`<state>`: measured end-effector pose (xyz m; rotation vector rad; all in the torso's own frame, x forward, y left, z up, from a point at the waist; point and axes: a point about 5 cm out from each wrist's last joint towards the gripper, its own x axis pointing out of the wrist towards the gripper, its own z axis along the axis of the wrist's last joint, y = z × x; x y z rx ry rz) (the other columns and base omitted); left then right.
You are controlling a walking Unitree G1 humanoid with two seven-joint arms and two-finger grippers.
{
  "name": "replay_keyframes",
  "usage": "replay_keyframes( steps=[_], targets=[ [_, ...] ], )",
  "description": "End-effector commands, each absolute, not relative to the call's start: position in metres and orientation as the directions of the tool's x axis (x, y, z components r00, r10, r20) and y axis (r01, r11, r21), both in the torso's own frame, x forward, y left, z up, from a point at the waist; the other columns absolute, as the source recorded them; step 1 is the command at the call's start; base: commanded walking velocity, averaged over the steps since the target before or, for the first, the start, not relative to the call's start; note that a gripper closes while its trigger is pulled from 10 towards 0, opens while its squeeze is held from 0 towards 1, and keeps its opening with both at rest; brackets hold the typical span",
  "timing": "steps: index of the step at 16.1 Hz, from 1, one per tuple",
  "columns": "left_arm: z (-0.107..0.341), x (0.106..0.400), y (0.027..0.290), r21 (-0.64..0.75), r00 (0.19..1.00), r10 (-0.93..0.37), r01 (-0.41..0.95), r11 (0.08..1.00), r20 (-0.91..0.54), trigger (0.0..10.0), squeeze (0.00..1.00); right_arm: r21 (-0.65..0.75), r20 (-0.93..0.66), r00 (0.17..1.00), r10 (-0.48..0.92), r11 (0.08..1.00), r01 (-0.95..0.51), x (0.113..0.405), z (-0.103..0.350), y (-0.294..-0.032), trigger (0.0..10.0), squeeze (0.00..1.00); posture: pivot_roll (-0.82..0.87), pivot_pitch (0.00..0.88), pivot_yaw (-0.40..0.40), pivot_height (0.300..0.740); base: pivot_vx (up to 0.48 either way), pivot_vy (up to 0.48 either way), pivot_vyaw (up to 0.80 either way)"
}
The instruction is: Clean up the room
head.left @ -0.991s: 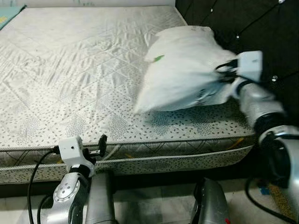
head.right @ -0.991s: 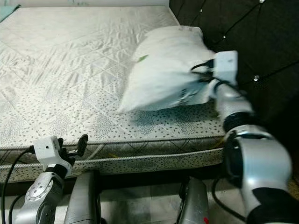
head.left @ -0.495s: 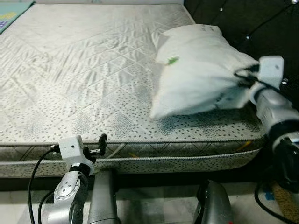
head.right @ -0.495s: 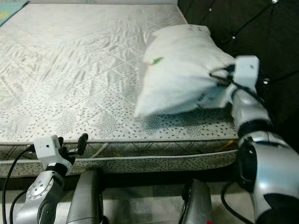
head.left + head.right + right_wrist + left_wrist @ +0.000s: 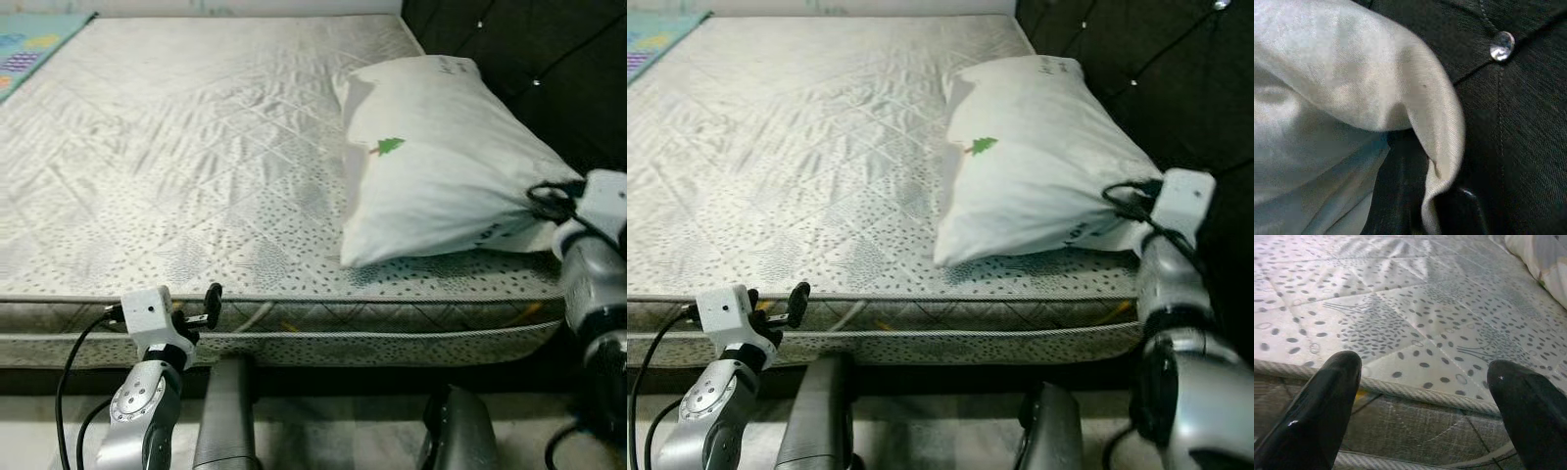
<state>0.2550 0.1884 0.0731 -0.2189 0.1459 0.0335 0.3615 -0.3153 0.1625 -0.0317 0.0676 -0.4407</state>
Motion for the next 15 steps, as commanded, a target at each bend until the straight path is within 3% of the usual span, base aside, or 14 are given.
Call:
replay_keyframes(
  steps=[1, 7, 10, 11, 15],
  targets=[
    [0.071, 0.255, 0.189, -0.206, 0.987, 0.006, -0.039, 0.978, -0.158, 10.0, 0.00, -0.006, 0.027, 0.882, -0.470, 0.882, 0.470, 0.361, 0.177, -0.321, 0.0, 0.00, -0.02, 0.013, 0.025, 0.479, 0.000, 0.000, 0.00],
    [0.069, 0.256, 0.194, -0.189, 0.986, 0.001, -0.033, 0.981, -0.168, 10.0, 0.00, 0.010, 0.220, 0.883, -0.415, 0.906, 0.423, 0.347, 0.182, -0.283, 0.0, 0.00, -0.03, 0.013, 0.048, 0.479, 0.000, 0.000, 0.00],
    [0.069, 0.257, 0.193, -0.187, 0.984, -0.017, -0.016, 0.982, -0.175, 10.0, 0.00, 0.004, 0.158, 0.914, -0.374, 0.926, 0.378, 0.321, 0.153, -0.256, 0.0, 0.00, -0.04, 0.019, 0.066, 0.479, 0.000, 0.000, 0.00],
    [0.069, 0.256, 0.194, -0.187, 0.984, -0.019, -0.014, 0.982, -0.176, 10.0, 0.00, 0.005, 0.087, 0.926, -0.366, 0.930, 0.367, 0.300, 0.135, -0.243, 0.0, 0.00, -0.04, 0.026, 0.066, 0.479, 0.000, 0.000, 0.00],
    [0.069, 0.256, 0.193, -0.191, 0.984, -0.023, -0.011, 0.982, -0.176, 10.0, 0.00, 0.013, 0.019, 0.943, -0.332, 0.943, 0.332, 0.292, 0.124, -0.226, 0.0, 0.00, -0.04, 0.032, 0.061, 0.479, 0.000, 0.000, 0.00]
  ],
)
